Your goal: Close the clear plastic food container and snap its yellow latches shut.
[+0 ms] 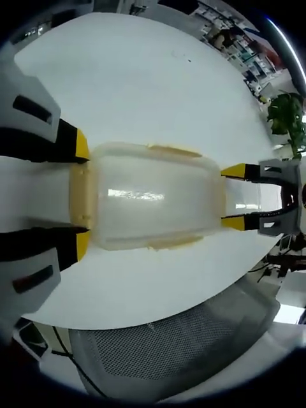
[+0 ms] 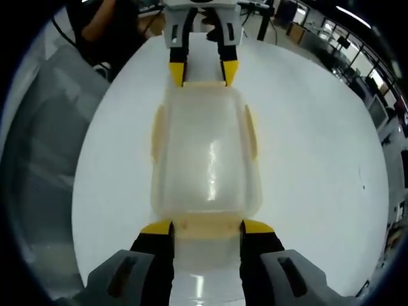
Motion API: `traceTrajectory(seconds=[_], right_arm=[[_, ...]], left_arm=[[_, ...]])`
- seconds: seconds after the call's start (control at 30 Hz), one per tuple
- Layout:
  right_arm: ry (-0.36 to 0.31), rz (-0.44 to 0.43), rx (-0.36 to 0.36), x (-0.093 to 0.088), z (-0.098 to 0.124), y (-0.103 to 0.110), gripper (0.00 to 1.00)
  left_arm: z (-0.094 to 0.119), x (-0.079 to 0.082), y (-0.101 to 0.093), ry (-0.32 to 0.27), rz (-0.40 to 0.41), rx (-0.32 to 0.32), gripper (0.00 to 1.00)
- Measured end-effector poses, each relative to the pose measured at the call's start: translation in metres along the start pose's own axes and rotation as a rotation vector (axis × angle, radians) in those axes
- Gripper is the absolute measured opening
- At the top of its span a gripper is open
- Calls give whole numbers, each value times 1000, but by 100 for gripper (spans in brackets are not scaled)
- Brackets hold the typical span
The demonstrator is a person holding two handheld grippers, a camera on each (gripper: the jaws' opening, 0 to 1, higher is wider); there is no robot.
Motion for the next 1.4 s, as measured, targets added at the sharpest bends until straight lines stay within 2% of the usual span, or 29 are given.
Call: traceTrajectory(seconds=[0.47, 0.83, 1.4], right_arm=[[3, 9, 4, -3, 18, 1, 38], [7, 34, -21, -3, 37, 0, 38], [12, 65, -57, -13, 62, 6, 39]], left_arm=[[13, 13, -5, -28, -2, 14, 38], [29, 27, -7, -35, -10, 48, 38], [41, 52, -14, -51, -33, 81, 38]])
Point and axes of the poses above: the point that each gripper's makers call its tool centre point, and the gripper's own axes: z roughly backward along the fingers, y roughly to its left, x roughly out of its top, the point moved 9 cm from there along z, roughly backward along the fingers, and after that the axes turned 3 degrees about z, right-handed, at the moved point
